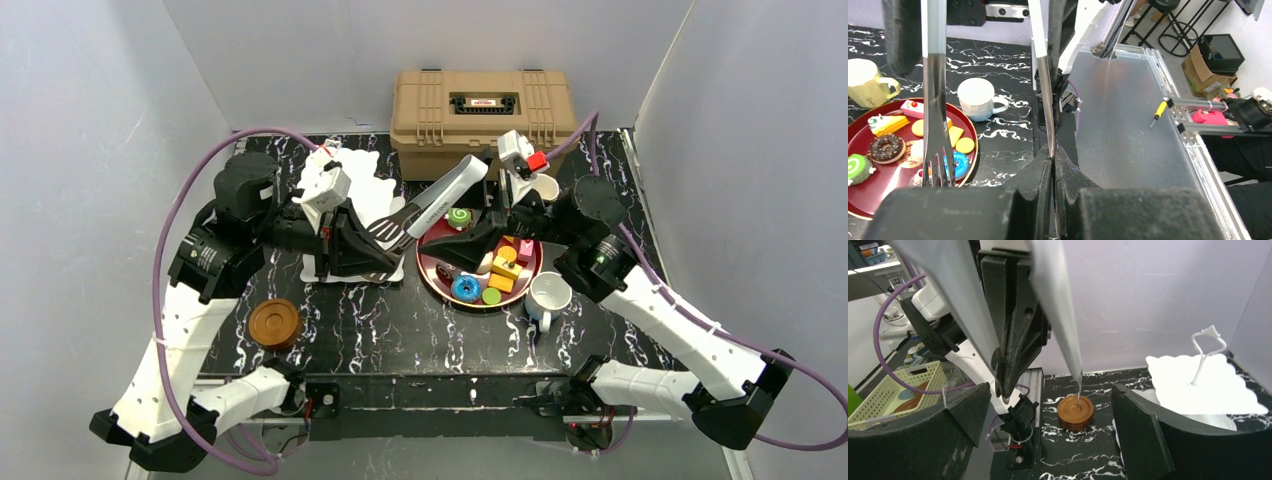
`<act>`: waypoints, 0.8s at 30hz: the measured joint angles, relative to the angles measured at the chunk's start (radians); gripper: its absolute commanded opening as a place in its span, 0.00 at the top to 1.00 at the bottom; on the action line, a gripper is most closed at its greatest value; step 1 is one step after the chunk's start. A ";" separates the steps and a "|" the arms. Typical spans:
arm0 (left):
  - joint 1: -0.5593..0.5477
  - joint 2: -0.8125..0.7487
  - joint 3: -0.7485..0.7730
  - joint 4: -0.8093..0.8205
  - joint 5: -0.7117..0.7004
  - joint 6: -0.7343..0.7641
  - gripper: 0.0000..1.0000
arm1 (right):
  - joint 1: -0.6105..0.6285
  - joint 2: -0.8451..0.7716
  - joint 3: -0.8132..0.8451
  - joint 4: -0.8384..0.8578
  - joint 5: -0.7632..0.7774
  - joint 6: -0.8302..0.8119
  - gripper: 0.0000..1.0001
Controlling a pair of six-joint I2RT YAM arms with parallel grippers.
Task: Serve the afternoon tea
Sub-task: Adjust the clamp.
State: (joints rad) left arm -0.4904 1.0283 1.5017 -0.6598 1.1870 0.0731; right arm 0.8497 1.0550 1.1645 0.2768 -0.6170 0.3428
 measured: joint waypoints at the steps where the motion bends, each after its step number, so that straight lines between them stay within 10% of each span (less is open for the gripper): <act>1: 0.000 -0.004 0.000 -0.001 0.000 0.003 1.00 | -0.003 0.006 0.010 0.011 -0.005 0.002 0.02; 24: -0.001 -0.016 -0.022 -0.030 -0.087 0.108 1.00 | -0.019 0.134 0.090 0.188 -0.111 0.198 0.44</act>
State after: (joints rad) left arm -0.4911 1.0126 1.4799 -0.6899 1.1004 0.1806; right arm 0.8307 1.1885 1.2545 0.4644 -0.7277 0.5404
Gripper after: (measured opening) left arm 0.017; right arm 0.615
